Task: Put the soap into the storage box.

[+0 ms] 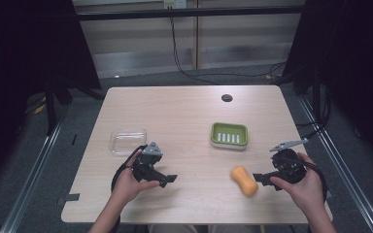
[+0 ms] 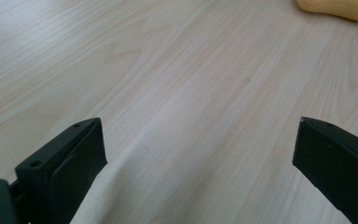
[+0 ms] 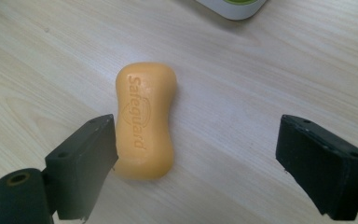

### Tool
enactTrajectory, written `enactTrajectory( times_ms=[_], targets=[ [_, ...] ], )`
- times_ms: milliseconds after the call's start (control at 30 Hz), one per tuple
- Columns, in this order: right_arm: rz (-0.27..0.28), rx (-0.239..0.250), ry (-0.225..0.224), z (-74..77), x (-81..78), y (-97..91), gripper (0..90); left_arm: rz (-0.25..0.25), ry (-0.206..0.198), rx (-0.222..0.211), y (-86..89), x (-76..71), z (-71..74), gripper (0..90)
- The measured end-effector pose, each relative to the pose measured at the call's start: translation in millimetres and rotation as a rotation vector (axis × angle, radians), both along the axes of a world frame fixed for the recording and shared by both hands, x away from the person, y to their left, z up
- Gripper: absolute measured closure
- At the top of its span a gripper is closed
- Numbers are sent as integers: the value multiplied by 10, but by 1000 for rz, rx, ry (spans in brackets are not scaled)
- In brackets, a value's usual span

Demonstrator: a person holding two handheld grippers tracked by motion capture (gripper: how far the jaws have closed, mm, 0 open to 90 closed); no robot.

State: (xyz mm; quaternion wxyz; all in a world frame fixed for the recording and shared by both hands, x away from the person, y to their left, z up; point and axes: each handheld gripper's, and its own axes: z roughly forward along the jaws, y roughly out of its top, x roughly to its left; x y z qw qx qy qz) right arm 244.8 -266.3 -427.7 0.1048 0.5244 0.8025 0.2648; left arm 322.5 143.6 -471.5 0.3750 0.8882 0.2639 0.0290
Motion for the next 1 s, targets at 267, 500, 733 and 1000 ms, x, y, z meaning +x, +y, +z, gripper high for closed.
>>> enactTrajectory(
  times_ms=[267,500,733,1000],
  targets=[
    [7,-30,42,-72,27,22,127,-13,24,21,-22,9,-28,25],
    [22,-59,62,-131,55,85,134,-5,31,24,11,18,-57,27],
    [23,-55,95,-144,60,118,143,-10,25,19,-38,49,-62,37],
    [32,-71,113,-138,80,235,149,-21,34,27,-67,50,-51,39]
  ],
)
